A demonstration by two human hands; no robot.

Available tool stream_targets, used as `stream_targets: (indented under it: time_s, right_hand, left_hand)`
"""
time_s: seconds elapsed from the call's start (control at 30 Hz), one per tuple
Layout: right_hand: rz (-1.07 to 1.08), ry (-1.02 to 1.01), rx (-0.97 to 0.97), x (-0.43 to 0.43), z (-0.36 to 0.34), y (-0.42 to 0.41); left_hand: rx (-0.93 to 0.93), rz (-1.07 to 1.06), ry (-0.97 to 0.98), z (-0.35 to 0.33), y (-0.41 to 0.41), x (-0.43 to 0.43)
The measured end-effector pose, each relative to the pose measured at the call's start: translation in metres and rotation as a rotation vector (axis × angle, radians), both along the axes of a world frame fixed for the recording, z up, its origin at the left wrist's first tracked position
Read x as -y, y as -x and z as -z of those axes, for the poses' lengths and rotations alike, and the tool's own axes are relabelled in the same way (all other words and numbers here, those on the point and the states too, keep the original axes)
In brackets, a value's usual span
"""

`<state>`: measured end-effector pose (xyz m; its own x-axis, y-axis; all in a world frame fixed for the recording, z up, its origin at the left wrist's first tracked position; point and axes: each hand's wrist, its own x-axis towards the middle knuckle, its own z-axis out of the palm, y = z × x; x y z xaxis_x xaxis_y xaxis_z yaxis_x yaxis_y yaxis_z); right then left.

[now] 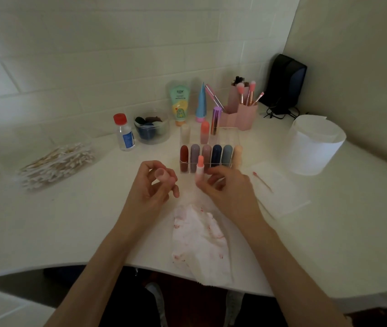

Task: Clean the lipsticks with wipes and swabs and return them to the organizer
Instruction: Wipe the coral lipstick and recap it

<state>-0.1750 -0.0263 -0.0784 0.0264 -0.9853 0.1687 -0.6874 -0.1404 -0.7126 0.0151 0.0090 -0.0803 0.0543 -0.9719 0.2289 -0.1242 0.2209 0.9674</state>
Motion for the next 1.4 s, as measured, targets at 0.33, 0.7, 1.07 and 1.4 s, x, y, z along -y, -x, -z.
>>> stream_targets:
  time_s: [0.33,0.7,1.07,1.4]
  right_hand:
    - [-0.072,0.07,0.108,-0.004,0.003,-0.016]
    - [-0.315,0.226,0.264,-0.019,-0.002,-0.021]
    - [-0.361,0.141,0.315,-0.02,-0.002,-0.02]
    - [-0.526,0.061,0.431,-0.019,-0.003,-0.018]
  left_hand:
    - [-0.033,0.052,0.017,-0.001,0.001,-0.002]
    - [0.023,-0.043,0.103,-0.003,-0.003,-0.003]
    - [-0.073,-0.033,0.112,-0.005,-0.005,-0.006]
    - [-0.215,0.115,0.062,-0.003,-0.008,-0.004]
